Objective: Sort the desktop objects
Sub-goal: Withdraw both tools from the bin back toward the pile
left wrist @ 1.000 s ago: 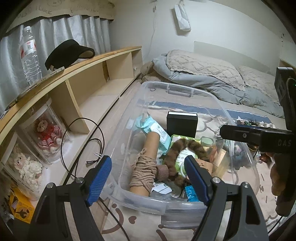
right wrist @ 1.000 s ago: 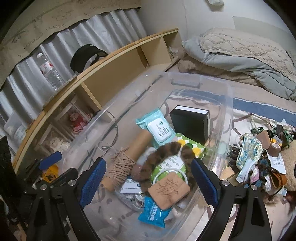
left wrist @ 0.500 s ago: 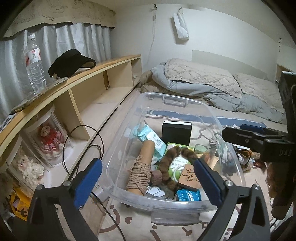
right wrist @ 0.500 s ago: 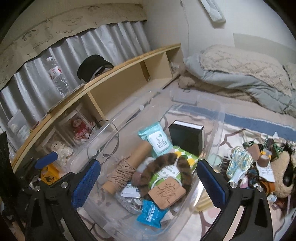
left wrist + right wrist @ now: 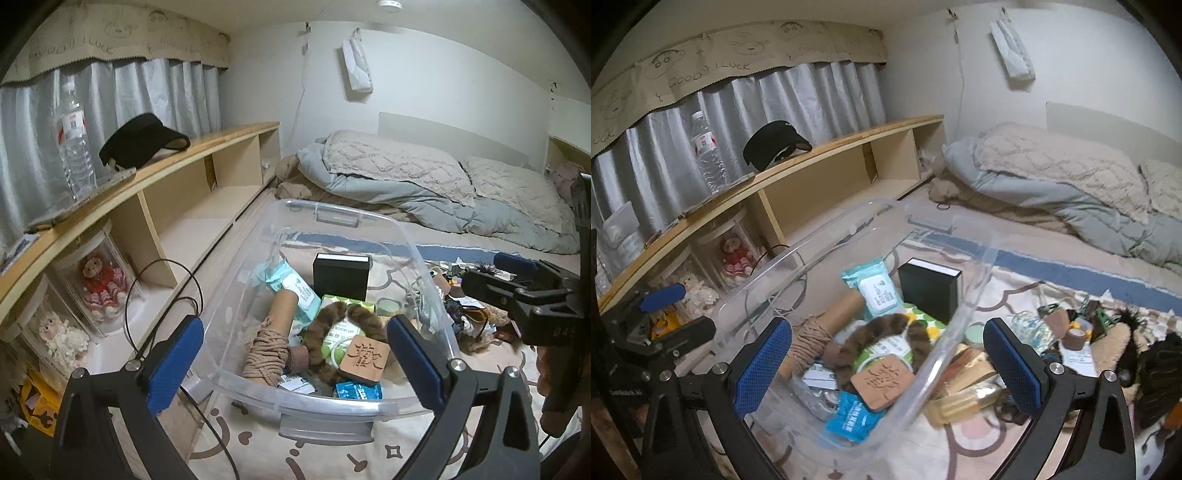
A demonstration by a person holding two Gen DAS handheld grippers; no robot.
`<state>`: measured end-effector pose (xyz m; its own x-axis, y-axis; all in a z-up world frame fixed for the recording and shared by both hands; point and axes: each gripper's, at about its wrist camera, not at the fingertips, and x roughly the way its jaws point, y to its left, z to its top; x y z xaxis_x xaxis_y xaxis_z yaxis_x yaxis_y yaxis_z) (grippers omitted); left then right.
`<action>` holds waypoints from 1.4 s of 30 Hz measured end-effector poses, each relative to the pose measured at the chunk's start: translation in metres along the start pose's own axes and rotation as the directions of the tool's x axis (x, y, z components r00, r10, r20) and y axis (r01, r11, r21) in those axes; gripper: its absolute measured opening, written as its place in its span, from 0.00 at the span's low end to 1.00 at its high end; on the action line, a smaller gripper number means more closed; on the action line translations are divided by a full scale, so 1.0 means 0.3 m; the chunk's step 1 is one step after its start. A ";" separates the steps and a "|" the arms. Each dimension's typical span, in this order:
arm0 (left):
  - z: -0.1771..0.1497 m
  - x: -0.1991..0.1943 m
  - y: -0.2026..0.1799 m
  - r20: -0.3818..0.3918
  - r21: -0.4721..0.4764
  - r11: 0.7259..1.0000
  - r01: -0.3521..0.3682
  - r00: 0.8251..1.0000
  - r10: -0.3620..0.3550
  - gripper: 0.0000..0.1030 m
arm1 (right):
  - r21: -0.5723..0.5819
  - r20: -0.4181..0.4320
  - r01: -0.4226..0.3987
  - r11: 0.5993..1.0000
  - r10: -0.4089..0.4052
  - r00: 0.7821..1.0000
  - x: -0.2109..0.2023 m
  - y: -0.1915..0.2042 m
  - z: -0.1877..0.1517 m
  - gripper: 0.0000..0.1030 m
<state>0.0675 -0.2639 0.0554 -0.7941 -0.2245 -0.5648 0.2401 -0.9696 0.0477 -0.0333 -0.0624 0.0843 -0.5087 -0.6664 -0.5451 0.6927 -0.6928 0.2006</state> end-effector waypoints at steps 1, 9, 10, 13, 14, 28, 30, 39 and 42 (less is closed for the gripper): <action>0.002 -0.007 -0.005 0.005 0.002 1.000 0.001 1.000 -0.001 0.98 | -0.004 0.006 0.008 1.000 -0.008 1.000 -0.012 -0.004 -0.002 1.00; 0.015 -0.068 -0.073 0.046 0.009 0.999 0.038 0.998 -0.038 0.98 | -0.009 0.053 0.043 0.999 -0.042 0.998 -0.119 -0.040 -0.025 1.00; 0.015 -0.074 -0.080 0.049 0.008 0.999 0.043 0.998 -0.044 0.98 | -0.011 0.058 0.046 0.999 -0.045 0.997 -0.132 -0.045 -0.028 1.00; 0.015 -0.095 -0.110 0.062 0.005 0.998 0.058 0.996 -0.058 0.98 | -0.007 0.080 0.063 0.998 -0.062 0.995 -0.182 -0.069 -0.038 1.00; 0.013 -0.101 -0.120 0.066 0.004 0.998 0.063 0.996 -0.063 0.98 | -0.003 0.086 0.066 0.998 -0.065 0.994 -0.194 -0.078 -0.041 1.00; -0.010 -0.163 -0.295 0.134 0.032 0.990 0.138 0.981 -0.141 0.98 | 0.089 0.139 0.163 0.983 -0.174 0.975 -0.358 -0.289 -0.140 1.00; -0.014 -0.159 -0.329 0.135 0.040 0.987 0.155 0.978 -0.159 0.98 | 0.107 0.141 0.181 0.978 -0.195 0.971 -0.380 -0.326 -0.160 1.00; -0.033 -0.106 -0.468 0.130 0.066 0.974 0.218 0.966 -0.225 0.98 | 0.143 0.161 0.260 0.955 -0.281 0.946 -0.460 -0.481 -0.251 1.00; -0.043 -0.079 -0.509 0.129 0.075 0.972 0.224 0.964 -0.232 0.98 | 0.154 0.166 0.282 0.947 -0.306 0.938 -0.474 -0.529 -0.280 1.00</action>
<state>0.0569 -0.1093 0.0509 -0.8936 -0.0038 -0.4489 0.0134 -0.9997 -0.0183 -0.0279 0.1655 0.0616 -0.7736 -0.4585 -0.4374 0.4341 -0.8863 0.1614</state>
